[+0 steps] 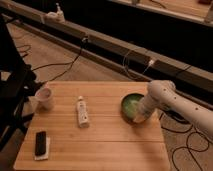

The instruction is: Drag the ceramic bowl in a circle

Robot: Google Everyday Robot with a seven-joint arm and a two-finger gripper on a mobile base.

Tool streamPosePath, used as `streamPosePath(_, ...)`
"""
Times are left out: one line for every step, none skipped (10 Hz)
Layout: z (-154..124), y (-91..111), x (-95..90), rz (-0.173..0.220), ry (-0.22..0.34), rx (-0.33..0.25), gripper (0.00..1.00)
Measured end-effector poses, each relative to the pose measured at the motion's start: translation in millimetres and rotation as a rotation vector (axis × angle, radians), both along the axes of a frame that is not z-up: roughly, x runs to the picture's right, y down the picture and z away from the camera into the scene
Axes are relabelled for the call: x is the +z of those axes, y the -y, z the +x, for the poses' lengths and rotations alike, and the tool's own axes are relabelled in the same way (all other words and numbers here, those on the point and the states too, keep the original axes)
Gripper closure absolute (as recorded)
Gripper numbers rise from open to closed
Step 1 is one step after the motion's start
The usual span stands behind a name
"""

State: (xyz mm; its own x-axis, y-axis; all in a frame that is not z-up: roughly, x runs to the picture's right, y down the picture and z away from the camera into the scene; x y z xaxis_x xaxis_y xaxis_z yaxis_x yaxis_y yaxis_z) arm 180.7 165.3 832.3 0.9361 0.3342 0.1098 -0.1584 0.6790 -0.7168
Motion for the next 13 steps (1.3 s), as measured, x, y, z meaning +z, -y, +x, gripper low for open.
streamPosePath(-17.2,13.0,5.4,0.010,0.028,-0.025,1.00)
streamPosePath(-29.5,18.0,6.1,0.017,0.053,-0.041,1.00)
streamPosePath(-45.4,22.0,4.1,0.026,0.087,-0.062,1.00)
streamPosePath(-63.5,22.9,-0.1,0.034,0.128,-0.087,1.00)
streamPosePath(-75.2,19.3,-4.1,0.036,0.152,-0.110,1.00)
streamPosePath(-90.9,5.6,-12.4,0.030,0.191,-0.142,1.00)
streamPosePath(-101.0,-8.1,-21.6,0.022,0.222,-0.160,1.00)
streamPosePath(-105.9,-23.7,-29.5,0.013,0.241,-0.176,1.00)
streamPosePath(-105.2,-37.2,-34.7,0.000,0.240,-0.178,1.00)
streamPosePath(-98.5,-49.4,-38.2,-0.016,0.226,-0.164,1.00)
streamPosePath(-85.8,-59.6,-39.0,-0.032,0.198,-0.135,1.00)
streamPosePath(-75.2,-61.3,-38.3,-0.038,0.176,-0.108,1.00)
streamPosePath(-61.2,-59.5,-35.5,-0.043,0.148,-0.075,1.00)
